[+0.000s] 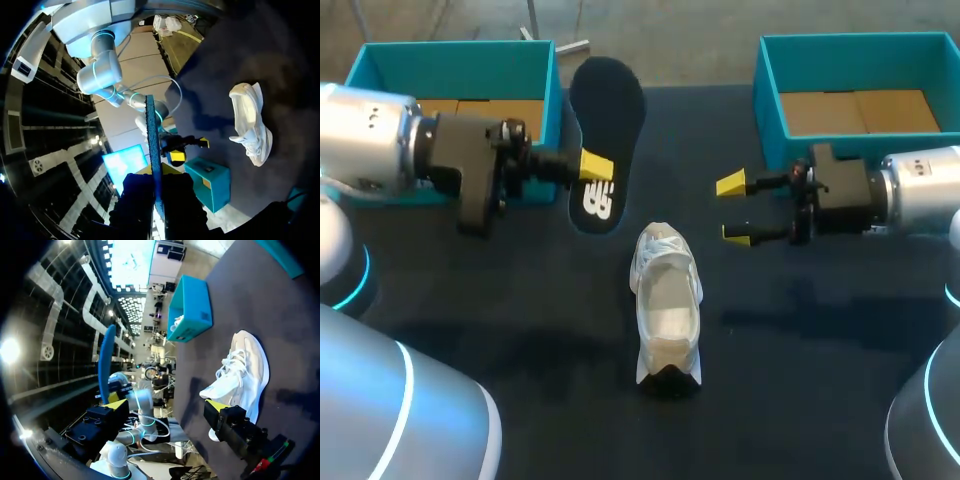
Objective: Take the shoe out of the shoebox, open the shoe tongue, remove and reinsert the insole, then place the shoe into the shoebox
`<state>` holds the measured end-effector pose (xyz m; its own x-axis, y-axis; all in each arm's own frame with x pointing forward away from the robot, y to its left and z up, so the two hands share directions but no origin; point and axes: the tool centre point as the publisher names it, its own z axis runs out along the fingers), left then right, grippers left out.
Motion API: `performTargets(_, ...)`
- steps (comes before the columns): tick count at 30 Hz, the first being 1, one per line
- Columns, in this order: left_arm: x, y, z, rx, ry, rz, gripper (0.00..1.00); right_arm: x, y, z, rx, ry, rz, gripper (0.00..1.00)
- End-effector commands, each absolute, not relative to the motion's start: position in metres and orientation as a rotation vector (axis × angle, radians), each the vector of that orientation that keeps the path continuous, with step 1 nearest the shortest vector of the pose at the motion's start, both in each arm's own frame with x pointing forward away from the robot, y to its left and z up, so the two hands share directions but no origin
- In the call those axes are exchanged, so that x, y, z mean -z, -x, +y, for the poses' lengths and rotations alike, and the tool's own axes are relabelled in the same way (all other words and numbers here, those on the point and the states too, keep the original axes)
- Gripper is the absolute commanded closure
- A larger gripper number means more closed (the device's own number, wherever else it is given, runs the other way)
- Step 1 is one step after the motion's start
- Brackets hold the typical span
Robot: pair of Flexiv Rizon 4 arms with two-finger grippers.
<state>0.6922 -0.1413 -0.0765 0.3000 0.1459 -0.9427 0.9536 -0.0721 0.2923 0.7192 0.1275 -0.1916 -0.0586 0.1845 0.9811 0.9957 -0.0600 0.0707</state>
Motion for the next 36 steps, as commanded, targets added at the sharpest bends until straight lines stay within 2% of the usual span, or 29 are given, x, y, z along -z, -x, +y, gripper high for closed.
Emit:
performTargets(1, 0.101, -0.696, -0.144, 0.934, -1.449, 1.007, 1.0, 0.192, -0.719, 0.129, 1.215, 1.368, -1.362, 0.0)
performTargets(17, 0.101, -0.696, -0.144, 0.934, -1.449, 1.007, 1.0, 0.192, -0.719, 0.129, 1.215, 1.368, -1.362, 0.0)
performTargets(27, 0.145, -0.727, -0.165, 0.953, -1.451, 0.991, 1.0, 0.192, -0.719, 0.129, 1.215, 1.368, -1.362, 0.0)
performTargets(36, 0.155, -0.736, -0.177, 0.96, -1.447, 0.976, 1.0, 0.192, -0.719, 0.129, 1.215, 1.368, -1.362, 0.0)
